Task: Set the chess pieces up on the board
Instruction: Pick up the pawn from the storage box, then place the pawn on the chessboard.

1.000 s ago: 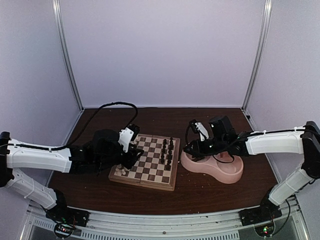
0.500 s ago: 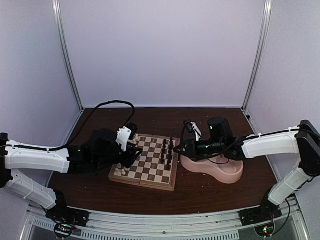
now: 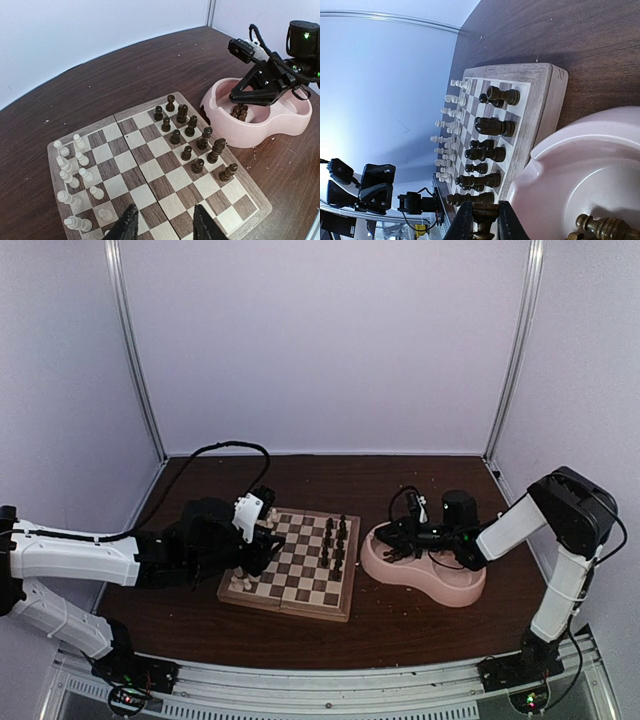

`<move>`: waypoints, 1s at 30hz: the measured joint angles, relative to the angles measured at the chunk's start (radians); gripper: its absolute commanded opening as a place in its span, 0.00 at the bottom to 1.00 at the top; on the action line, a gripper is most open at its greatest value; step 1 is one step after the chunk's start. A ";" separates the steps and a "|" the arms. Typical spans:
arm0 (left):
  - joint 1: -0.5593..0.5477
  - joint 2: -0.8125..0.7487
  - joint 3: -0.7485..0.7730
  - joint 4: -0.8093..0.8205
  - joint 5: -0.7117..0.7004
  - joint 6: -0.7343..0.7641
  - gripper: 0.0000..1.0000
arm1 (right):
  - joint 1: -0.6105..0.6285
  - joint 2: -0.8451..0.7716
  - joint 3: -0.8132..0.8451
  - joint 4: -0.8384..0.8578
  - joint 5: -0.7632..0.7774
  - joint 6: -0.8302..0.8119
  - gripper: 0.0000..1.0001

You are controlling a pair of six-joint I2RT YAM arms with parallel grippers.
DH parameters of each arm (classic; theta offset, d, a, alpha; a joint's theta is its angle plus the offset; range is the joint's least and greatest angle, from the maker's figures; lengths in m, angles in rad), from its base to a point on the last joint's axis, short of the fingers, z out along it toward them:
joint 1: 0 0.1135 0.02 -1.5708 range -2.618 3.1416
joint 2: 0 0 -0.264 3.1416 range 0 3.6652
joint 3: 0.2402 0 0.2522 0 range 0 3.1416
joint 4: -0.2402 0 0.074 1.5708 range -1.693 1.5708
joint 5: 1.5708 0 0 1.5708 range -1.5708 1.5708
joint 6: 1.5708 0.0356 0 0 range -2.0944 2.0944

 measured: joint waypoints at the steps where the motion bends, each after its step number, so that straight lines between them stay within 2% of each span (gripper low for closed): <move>1: 0.000 0.000 0.000 0.000 0.000 0.000 0.39 | -0.005 0.010 -0.003 0.029 -0.009 0.018 0.05; 11: 0.000 0.000 0.000 -0.002 0.001 0.000 0.39 | -0.019 -0.013 -0.014 0.009 -0.010 0.023 0.06; 24: 0.000 0.000 0.000 -0.006 0.001 0.000 0.39 | -0.016 -0.224 -0.008 -0.286 0.036 -0.180 0.05; 27: 0.000 0.000 0.001 -0.014 0.001 0.000 0.39 | 0.014 -0.259 0.034 -0.400 0.052 -0.268 0.05; 30: 0.001 0.000 0.001 -0.020 0.000 -0.001 0.39 | 0.106 -0.318 0.115 -0.565 0.117 -0.388 0.05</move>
